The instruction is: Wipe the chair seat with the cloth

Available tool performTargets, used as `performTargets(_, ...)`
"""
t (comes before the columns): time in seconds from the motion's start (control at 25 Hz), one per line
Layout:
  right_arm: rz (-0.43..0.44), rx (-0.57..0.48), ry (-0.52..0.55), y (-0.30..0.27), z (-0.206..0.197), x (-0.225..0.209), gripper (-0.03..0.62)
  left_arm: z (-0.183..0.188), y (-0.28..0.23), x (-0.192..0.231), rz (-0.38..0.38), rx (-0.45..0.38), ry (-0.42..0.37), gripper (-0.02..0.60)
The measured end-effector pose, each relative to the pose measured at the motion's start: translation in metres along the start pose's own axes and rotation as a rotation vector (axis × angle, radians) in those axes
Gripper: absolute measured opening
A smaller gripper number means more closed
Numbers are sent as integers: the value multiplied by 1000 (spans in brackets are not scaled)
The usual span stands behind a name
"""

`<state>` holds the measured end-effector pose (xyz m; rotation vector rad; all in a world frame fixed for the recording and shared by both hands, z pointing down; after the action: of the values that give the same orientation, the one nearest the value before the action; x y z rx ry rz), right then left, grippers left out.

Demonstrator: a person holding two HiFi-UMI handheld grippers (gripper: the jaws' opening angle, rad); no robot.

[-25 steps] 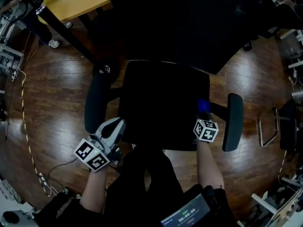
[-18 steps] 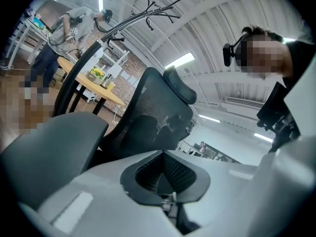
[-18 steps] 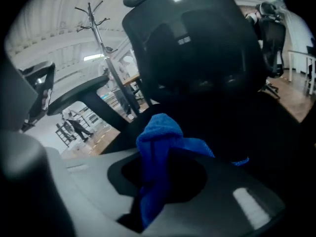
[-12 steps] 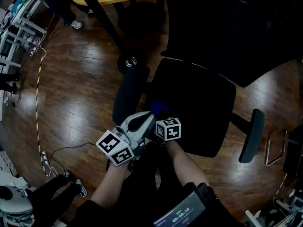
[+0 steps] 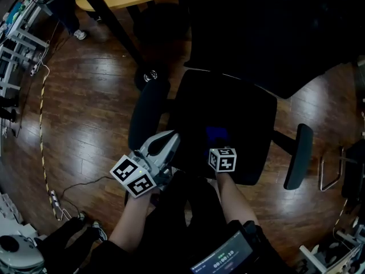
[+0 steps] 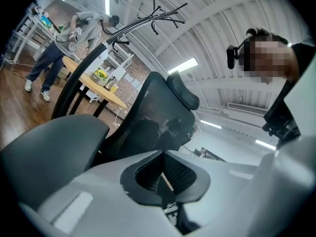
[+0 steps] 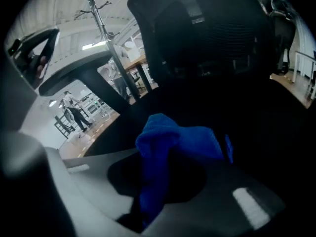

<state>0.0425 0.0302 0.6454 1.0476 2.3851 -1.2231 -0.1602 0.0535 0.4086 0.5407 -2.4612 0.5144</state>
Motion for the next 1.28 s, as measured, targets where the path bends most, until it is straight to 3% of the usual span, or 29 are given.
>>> performTargets(0.2, -196, -27, -103, 94, -16, -81, 60, -10, -4, 0, -22, 55, 8, 2)
performTargets(0.36, -302, -59, -136, 164, -27, -121, 60, -17, -7, 5, 0, 78, 8, 2)
performTargets(0.56, -316, -98, -122, 190, -37, -134, 60, -19, -14, 3, 27, 65, 15, 2)
performTargets(0.72, -368, -97, -79, 187, -31, -122, 61, -19, -13, -4, 16, 68, -32, 2)
performTargets(0.8, -333, -153, -48, 173, -23, -100, 61, -15, -7, -2, 26, 53, -40, 2)
performTargets(0.92, -189, -195, -38, 133, -10, -52, 61, -12, 5, -2, 40, 34, -28, 2)
performTargets(1.08, 31, -157, -26, 57, 5, 27, 61, -5, 25, 4, 65, 11, -19, 2)
performTargets(1.28, 175, -93, 9, -18, 5, 98, 61, 5, 40, 13, 100, -14, 1, 2)
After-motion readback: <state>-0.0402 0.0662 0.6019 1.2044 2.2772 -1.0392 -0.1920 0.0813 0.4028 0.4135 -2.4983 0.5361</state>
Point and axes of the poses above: the fingertips, and each gripper's own axes: y backward along the fingers, x to its left, z out of its top, the point moved 7 cm from there along y, backward along the fingers, and after that the axes turned 15 degrees about z, right-handed, at the moved point
